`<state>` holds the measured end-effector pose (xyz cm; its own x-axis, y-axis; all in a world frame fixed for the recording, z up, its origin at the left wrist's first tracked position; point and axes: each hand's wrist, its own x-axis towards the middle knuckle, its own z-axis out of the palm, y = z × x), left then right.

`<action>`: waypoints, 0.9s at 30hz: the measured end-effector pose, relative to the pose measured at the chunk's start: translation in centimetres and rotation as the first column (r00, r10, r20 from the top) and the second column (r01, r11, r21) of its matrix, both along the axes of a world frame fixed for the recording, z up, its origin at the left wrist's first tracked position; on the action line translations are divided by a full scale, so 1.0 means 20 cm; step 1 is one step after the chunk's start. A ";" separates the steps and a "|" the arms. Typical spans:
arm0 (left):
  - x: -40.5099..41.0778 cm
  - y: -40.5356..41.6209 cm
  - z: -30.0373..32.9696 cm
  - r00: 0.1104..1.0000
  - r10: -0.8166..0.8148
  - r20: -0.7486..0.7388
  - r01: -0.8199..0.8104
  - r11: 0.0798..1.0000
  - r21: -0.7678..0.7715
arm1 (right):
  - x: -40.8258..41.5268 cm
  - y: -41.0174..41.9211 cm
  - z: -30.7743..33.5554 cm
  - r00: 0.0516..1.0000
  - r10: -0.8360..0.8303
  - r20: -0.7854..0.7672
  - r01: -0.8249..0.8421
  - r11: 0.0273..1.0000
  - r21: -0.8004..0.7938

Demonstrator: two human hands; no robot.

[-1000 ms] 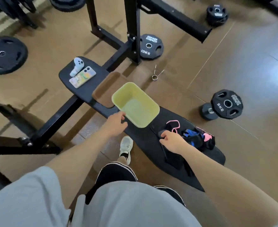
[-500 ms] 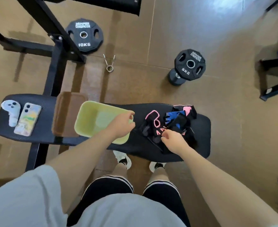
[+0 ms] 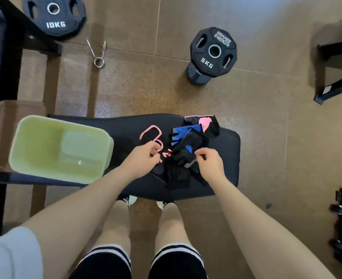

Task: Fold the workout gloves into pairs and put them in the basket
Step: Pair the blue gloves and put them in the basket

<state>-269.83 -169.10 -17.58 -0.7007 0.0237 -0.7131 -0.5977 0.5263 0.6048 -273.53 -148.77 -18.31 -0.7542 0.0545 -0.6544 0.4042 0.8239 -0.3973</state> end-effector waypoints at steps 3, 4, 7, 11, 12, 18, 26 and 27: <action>-0.08 0.12 -0.12 0.997 0.076 0.010 -0.076 0.997 -0.005 | -0.13 0.09 -0.16 0.990 -0.121 0.069 0.120 0.993 0.013; -0.11 0.16 -0.16 0.994 0.108 0.010 -0.108 0.994 -0.004 | -0.17 0.12 -0.22 0.978 -0.177 0.111 0.174 0.984 0.028; -0.17 0.25 -0.28 0.977 0.211 0.010 -0.211 0.977 0.000 | -0.25 0.14 -0.37 0.906 -0.379 0.190 0.386 0.923 0.005; -0.22 0.33 -0.40 0.953 0.302 0.000 -0.302 0.953 0.005 | -0.28 0.14 -0.52 0.836 -0.504 0.219 0.528 0.847 -0.067; -0.22 0.34 -0.42 0.952 0.307 0.000 -0.307 0.952 -0.005 | -0.28 0.14 -0.54 0.838 -0.503 0.212 0.526 0.847 -0.069; -0.27 0.40 -0.51 0.966 0.248 0.072 -0.249 0.968 0.006 | -0.27 0.18 -0.56 0.820 -0.539 0.192 0.566 0.812 -0.140; -0.30 0.37 -0.36 0.911 0.408 0.066 -0.412 0.887 0.210 | -0.24 0.20 -0.36 0.821 -0.418 0.389 0.567 0.678 -0.468; -0.31 0.35 -0.32 0.901 0.432 0.042 -0.430 0.873 0.231 | -0.24 0.19 -0.33 0.814 -0.415 0.406 0.575 0.674 -0.464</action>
